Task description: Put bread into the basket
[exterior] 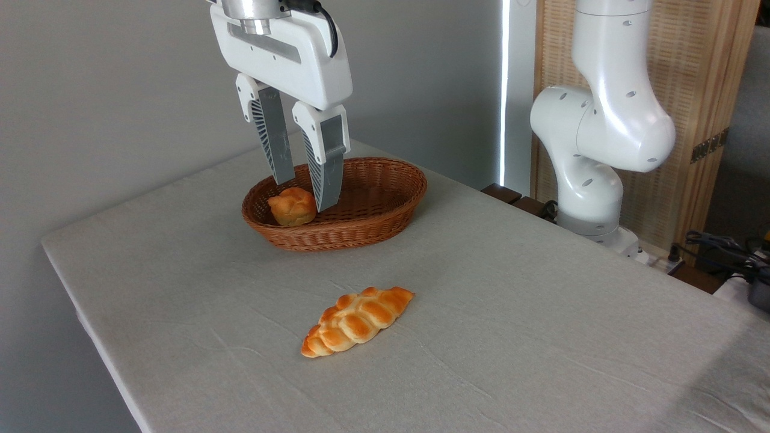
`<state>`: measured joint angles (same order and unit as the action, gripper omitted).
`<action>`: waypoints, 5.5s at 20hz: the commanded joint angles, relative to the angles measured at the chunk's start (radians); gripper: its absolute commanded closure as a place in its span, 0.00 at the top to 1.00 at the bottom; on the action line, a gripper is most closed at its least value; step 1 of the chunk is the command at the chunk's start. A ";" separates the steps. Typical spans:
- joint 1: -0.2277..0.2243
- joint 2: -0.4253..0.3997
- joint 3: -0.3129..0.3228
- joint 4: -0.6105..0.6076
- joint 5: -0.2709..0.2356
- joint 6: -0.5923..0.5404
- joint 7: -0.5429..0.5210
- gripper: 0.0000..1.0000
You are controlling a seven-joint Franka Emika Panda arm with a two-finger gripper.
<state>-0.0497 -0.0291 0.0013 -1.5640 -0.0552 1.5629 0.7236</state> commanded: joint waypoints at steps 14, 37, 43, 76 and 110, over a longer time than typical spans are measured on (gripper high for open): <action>-0.001 -0.038 0.011 -0.040 -0.006 -0.012 0.020 1.00; -0.021 -0.061 -0.006 -0.665 0.008 0.591 0.040 1.00; -0.021 -0.055 -0.006 -0.717 0.014 0.664 0.053 0.87; -0.222 -0.203 -0.310 -0.590 -0.077 0.195 -0.141 1.00; -0.047 -0.028 -0.018 -0.024 0.054 0.005 -0.098 1.00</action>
<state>-0.1172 -0.1154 -0.0034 -1.6813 0.0146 1.6276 0.6301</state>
